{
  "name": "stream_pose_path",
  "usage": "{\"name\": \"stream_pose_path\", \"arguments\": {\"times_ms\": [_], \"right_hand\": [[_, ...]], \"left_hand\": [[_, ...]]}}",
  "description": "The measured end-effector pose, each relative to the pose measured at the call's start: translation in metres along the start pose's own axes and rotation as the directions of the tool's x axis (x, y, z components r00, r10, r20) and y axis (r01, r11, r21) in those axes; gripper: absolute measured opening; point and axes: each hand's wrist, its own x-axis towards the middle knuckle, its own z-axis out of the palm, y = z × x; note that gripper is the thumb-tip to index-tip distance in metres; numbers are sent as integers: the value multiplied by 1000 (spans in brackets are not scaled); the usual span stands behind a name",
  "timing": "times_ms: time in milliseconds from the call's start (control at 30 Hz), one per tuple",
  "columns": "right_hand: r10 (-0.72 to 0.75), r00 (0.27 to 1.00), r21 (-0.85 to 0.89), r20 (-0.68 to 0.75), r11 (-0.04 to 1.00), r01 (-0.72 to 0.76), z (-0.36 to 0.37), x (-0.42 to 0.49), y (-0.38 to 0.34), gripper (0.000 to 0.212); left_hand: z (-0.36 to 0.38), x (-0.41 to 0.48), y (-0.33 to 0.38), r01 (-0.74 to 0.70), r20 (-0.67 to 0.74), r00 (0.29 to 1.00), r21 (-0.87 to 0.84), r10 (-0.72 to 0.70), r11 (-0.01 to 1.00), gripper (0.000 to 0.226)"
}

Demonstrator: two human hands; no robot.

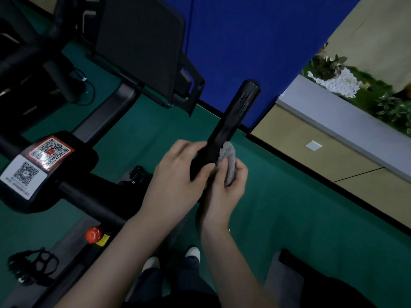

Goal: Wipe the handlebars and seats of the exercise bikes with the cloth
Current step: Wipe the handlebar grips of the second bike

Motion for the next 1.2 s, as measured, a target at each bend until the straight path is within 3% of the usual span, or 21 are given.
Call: {"name": "stream_pose_path", "arguments": {"times_ms": [133, 233, 333, 567, 833, 1067, 1200], "right_hand": [[146, 988, 28, -57, 989, -145, 10, 24, -9, 12], [131, 990, 12, -51, 991, -130, 11, 33, -11, 12], [167, 986, 24, 24, 986, -167, 2, 13, -2, 7], [397, 899, 159, 184, 891, -426, 4, 26, -7, 8], [448, 837, 203, 314, 829, -521, -6, 14, -3, 8], [439, 839, 263, 320, 810, -524, -5, 18, -7, 7], [383, 886, 323, 261, 830, -454, -1, 29, -13, 5]], "left_hand": [[1, 0, 0, -10, -8, 1000, -6, 10, 1000, 39], [1, -1, 0, -13, -10, 1000, -13, 13, 1000, 38], [0, -1, 0, -12, -3, 1000, -8, 12, 1000, 39], [2, 0, 0, -21, -11, 1000, 17, 21, 1000, 39], [4, 1, 1, -29, -52, 998, 10, 29, 1000, 37], [3, -1, 1, -22, -56, 998, -13, 21, 1000, 37], [2, -1, 1, -12, -48, 999, -13, 12, 1000, 38]]}}
